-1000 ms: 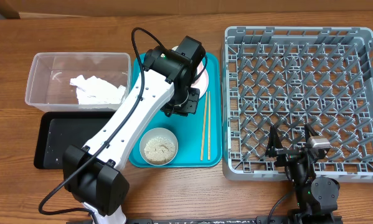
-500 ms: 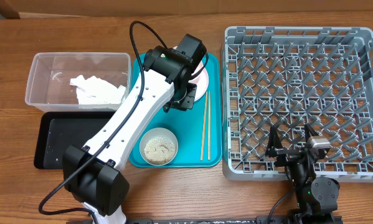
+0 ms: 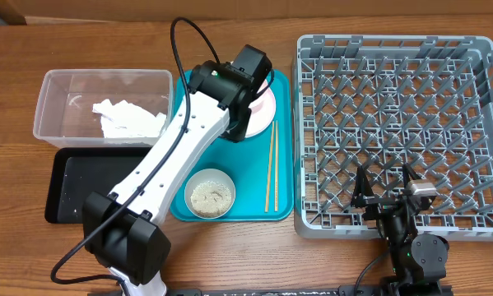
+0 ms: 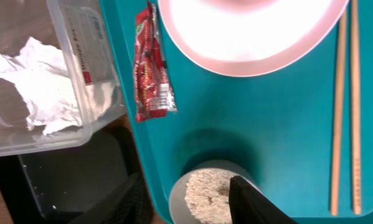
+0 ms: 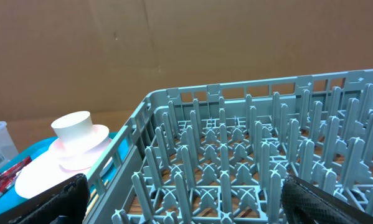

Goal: Sort waste into correct bins and load items into the dishwasher
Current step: 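Move the left gripper back over the teal tray toward the red wrapper, then grasp the red snack wrapper with the left gripper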

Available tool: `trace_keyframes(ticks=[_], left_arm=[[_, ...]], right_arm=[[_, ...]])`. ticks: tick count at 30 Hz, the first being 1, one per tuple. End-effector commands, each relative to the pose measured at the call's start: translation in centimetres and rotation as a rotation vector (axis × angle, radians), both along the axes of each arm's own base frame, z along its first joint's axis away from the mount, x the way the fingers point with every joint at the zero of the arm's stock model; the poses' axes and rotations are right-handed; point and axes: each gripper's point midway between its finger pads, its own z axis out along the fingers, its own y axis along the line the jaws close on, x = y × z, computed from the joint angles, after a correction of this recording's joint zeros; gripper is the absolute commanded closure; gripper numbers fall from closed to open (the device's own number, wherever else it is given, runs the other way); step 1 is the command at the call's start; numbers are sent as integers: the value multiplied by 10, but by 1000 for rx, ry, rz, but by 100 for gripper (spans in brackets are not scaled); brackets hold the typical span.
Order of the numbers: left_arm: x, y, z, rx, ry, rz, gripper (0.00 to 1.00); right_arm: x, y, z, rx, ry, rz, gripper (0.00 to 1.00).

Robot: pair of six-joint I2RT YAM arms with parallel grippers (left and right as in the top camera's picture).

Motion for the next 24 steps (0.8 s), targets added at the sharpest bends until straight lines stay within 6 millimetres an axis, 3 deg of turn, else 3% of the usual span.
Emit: trace_keyframes(ticks=[1,5,12,24], left_arm=[[4,14,4,22,0,-45,53],[3,15,-8,-12,43,-82,53],[7,26,-47,-9,62,-79,55],[22,72,-85,26,16,39,54]], right_arm=[[0,0,-1,-3,-8,2,0],[0,0,-1,-3,-8,2,0],[0,0,-1,-3,-8,2,0],[0,0,-1,-3,-8,2,0]])
